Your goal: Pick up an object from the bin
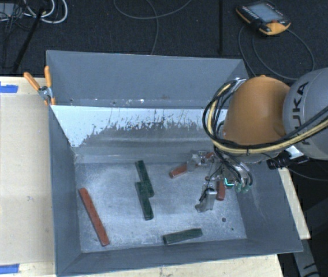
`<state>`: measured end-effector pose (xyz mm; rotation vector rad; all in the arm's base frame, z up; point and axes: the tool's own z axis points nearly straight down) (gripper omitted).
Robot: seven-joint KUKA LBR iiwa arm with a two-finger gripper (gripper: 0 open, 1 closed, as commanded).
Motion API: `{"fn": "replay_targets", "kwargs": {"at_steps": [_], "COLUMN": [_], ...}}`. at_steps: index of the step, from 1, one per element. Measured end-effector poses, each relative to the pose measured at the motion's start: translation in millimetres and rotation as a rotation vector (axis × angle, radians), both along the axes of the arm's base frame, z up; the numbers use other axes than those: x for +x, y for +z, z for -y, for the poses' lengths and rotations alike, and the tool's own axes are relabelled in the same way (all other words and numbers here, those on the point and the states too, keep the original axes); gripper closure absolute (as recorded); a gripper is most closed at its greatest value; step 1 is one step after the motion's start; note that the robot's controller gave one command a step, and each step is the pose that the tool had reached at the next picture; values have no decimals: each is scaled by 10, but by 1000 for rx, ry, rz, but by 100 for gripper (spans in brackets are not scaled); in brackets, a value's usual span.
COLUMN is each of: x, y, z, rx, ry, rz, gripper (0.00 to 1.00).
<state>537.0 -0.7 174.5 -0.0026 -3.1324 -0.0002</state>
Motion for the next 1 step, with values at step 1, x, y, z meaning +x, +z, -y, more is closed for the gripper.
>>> {"fn": "replay_targets", "kwargs": {"at_steps": [1], "x": [16], "y": [42], "z": [0], "rx": [0], "ry": [0], "rz": [8], "gripper": [0]}}
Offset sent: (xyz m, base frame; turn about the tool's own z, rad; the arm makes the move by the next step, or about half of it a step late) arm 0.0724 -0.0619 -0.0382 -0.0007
